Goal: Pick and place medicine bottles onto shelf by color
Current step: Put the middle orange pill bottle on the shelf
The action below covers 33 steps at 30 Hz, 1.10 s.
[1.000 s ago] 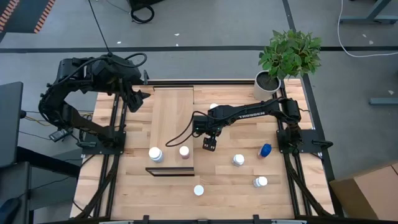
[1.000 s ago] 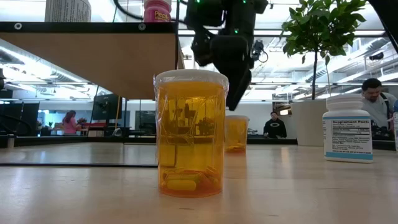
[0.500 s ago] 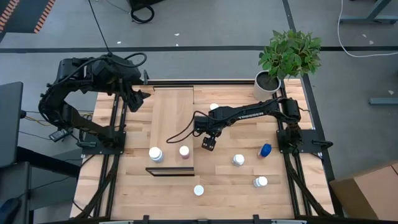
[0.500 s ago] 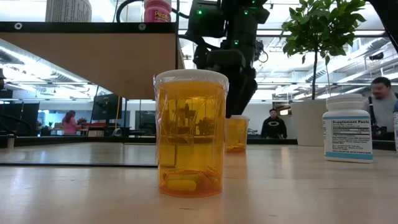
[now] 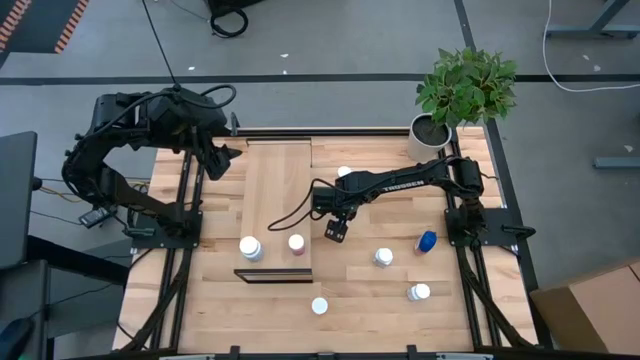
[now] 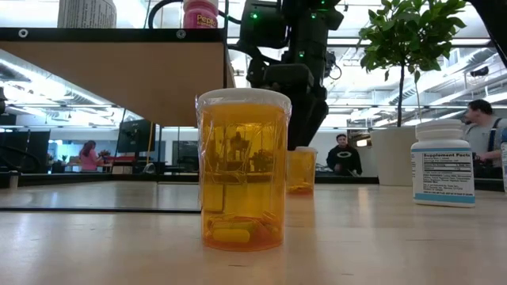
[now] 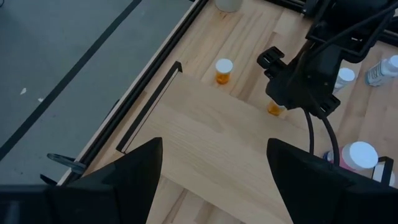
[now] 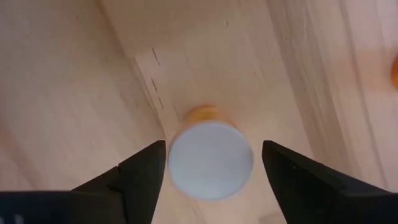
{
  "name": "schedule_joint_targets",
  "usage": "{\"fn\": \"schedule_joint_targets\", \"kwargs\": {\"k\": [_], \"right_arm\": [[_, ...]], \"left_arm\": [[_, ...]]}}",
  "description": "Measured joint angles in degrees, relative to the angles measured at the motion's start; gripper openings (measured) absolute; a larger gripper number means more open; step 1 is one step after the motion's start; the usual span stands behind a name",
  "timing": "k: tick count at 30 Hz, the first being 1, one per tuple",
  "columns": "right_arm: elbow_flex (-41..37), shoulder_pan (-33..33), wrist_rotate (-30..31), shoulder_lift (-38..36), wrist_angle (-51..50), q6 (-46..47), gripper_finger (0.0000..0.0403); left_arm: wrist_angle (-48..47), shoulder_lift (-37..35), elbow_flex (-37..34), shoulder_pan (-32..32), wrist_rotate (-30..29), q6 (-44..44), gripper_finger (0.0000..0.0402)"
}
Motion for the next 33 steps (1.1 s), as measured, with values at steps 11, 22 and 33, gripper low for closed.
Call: {"fn": "schedule_joint_targets", "kwargs": {"k": [11, 22, 33], "right_arm": [[0.05, 0.00, -1.60, 0.00, -0.54, 1.21, 0.0224], [8.75, -0.82, -2.67, 0.00, -9.32, 1.29, 0.0226], [26.71, -2.88, -2.61, -0.02, -18.41, 5.47, 0.0226]], "left_arm": [[0.00, 0.00, 0.00, 0.00, 0.00, 0.00, 0.0293], [0.02, 0.00, 0.00, 0.00, -0.02, 1.48, 0.0293], [0.00, 0.00, 0.00, 0.00, -0.02, 1.50, 0.0293]]}}
